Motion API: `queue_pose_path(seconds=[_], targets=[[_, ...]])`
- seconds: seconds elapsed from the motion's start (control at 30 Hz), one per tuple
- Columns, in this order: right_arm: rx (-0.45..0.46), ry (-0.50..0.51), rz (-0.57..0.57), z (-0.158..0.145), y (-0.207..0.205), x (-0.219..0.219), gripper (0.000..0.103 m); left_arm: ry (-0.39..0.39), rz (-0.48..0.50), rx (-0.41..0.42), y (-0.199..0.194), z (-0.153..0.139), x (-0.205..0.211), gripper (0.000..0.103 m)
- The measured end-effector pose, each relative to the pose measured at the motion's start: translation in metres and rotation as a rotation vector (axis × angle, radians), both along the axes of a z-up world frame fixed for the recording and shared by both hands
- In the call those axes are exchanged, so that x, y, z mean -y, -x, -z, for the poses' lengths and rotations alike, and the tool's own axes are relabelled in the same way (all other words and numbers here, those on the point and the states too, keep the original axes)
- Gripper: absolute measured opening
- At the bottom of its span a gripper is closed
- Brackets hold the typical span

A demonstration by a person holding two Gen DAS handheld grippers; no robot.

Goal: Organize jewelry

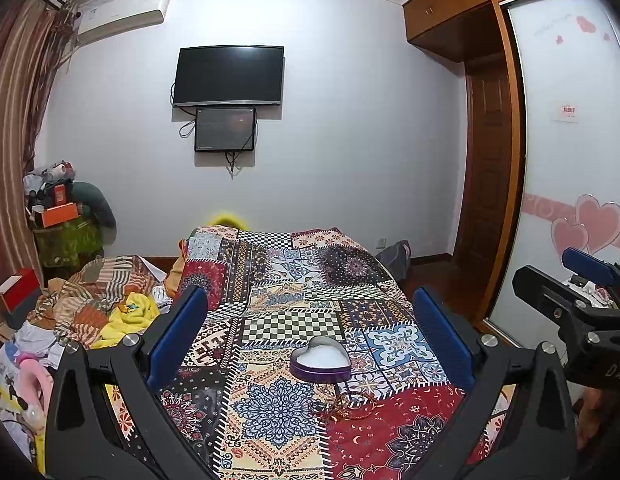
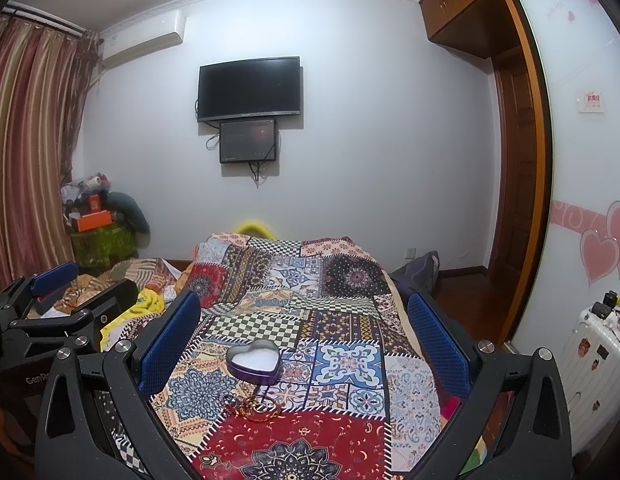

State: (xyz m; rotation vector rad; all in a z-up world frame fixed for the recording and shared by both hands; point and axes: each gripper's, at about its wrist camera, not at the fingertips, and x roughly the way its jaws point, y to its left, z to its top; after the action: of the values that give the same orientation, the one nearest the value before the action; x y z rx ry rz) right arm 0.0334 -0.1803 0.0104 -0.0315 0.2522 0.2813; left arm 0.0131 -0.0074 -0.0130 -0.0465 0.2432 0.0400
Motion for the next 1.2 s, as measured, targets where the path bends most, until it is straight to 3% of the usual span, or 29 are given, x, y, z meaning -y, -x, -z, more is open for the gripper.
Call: queue_pose_path(seconds=[0.77, 1.03, 1.2], targets=[[-0.057, 0.015, 0.014, 0.013, -0.019, -0.001, 0.103, 0.008, 0.001, -0.064, -0.026, 0.015, -0.009, 0.103], [-0.163, 0.062, 0.052, 0.045, -0.053, 0.003, 0.103, 0.009, -0.027, -0.194, -0.062, 0.051, -0.028, 0.103], [-0.279, 0.124, 0.061, 0.08, -0.081, 0.002, 0.103, 0.03, -0.03, -0.313, -0.092, 0.083, -0.044, 0.103]])
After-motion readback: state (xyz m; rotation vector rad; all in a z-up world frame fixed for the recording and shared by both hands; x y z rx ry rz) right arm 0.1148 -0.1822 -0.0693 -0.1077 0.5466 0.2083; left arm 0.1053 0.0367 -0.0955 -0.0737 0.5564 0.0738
